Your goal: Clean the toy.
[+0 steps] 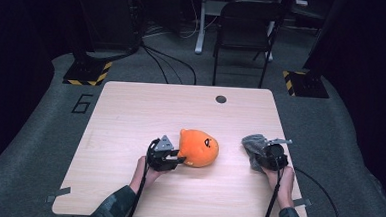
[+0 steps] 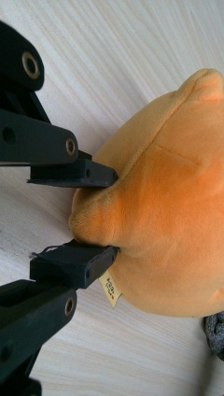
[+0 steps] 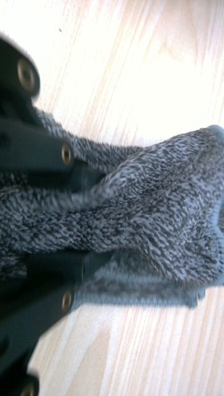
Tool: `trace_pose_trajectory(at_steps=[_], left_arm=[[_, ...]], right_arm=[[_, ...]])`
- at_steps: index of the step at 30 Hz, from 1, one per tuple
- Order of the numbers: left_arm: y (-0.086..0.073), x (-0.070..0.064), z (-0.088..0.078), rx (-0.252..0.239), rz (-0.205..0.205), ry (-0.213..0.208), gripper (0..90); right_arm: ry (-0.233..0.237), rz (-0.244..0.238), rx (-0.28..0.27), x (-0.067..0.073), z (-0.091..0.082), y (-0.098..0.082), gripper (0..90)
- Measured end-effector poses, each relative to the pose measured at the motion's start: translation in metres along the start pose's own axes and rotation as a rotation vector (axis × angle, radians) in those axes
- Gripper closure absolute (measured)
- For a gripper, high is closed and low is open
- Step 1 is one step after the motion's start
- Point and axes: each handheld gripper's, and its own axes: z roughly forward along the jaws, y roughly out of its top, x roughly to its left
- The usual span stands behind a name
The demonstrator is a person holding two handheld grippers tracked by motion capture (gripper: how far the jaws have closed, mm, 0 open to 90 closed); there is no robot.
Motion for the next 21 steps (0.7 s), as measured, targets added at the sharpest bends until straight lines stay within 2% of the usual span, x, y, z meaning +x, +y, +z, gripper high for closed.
trace_pose_trajectory(at_steps=[4,5,7,8,9,14,15,21], left_arm=[[0.0,-0.001,0.0,-0.011,-0.003,-0.005,64.6],[0.0,-0.002,0.0,-0.015,-0.003,-0.002,64.9],[0.0,-0.002,0.0,-0.018,0.006,0.0,65.6],[0.0,-0.002,0.001,-0.022,0.005,0.001,66.0],[0.0,-0.002,0.0,-0.021,0.007,0.002,66.3],[-0.002,-0.003,0.0,-0.027,0.008,0.009,66.8],[-0.002,-0.003,0.0,-0.027,0.005,0.011,66.8],[-0.002,-0.003,0.0,-0.041,0.007,0.016,66.6]], right_arm=[[-0.011,-0.008,-0.029,0.002,-0.001,-0.003,75.4],[-0.004,0.01,-0.03,0.002,-0.002,-0.003,75.8],[0.006,0.011,-0.04,-0.001,-0.004,-0.003,76.2],[0.011,0.042,-0.038,0.0,-0.006,-0.003,76.2],[0.017,0.043,-0.047,0.0,-0.007,-0.003,76.3],[0.082,0.047,-0.114,0.006,-0.024,0.006,76.3],[0.103,0.06,-0.128,0.009,-0.029,0.008,76.3],[0.197,0.052,-0.222,0.031,-0.059,0.026,76.1]])
